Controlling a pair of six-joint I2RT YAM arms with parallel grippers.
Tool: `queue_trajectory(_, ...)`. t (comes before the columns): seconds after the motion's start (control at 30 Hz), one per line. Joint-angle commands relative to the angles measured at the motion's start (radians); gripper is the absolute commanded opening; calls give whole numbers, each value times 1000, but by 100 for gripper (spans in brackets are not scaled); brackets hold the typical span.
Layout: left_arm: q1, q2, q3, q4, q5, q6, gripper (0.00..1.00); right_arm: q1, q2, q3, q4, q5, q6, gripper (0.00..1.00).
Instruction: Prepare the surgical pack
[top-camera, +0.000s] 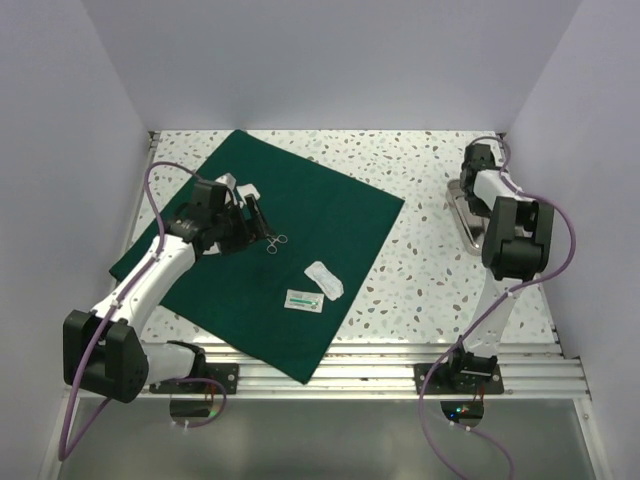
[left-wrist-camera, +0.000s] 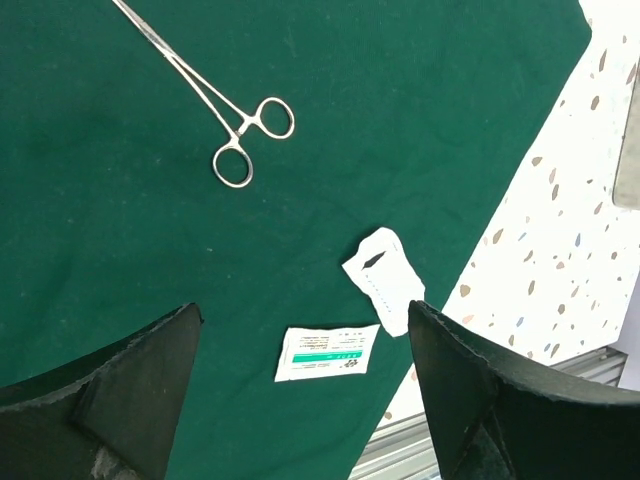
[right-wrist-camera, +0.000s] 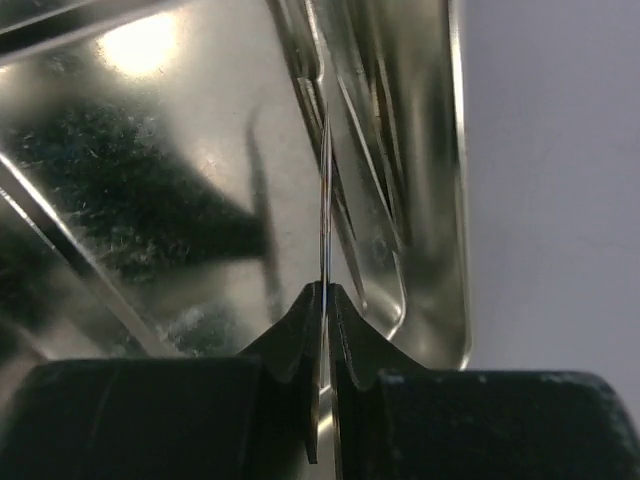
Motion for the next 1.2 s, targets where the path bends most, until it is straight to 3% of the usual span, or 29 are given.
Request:
queue_trajectory(0.0,0,-15,8,31,9,6,87,8,48,28,80,2,-52,0)
queue_trajectory(0.2,0,-29,-9,11,-18,-11,86,-12,167,124,68,13,-38,0)
queue_trajectory(0.37,2,-3,2,-18,-55,-17,90,-20,162,189,1,37,59,40)
queue_trajectory(0.47,0,37,32,-32,-72,-14,91,-18,113,206,-89,42,179,51)
queue_trajectory(0.6,0,133,123,-80,-101,-5,90,26,-47,181,-237,-21,327,52)
queue_trajectory(0.73,0,212,169,-81,-115,-40,85,150,-262,53,-257,-125,433,52)
queue_trajectory(0.83,0,296,229,-89,-135,-48,79,227,-392,4,-303,-319,522,50)
queue_trajectory(0.87,0,321,274,-112,-147,-48,77,258,-425,-21,-290,-446,530,49)
queue_trajectory(0.97,0,422,347,-147,-195,-55,75,362,-565,-105,-290,-550,565,48)
queue_trajectory(1.17,0,589,489,-196,-314,-108,57,454,-779,-279,-268,-602,574,47)
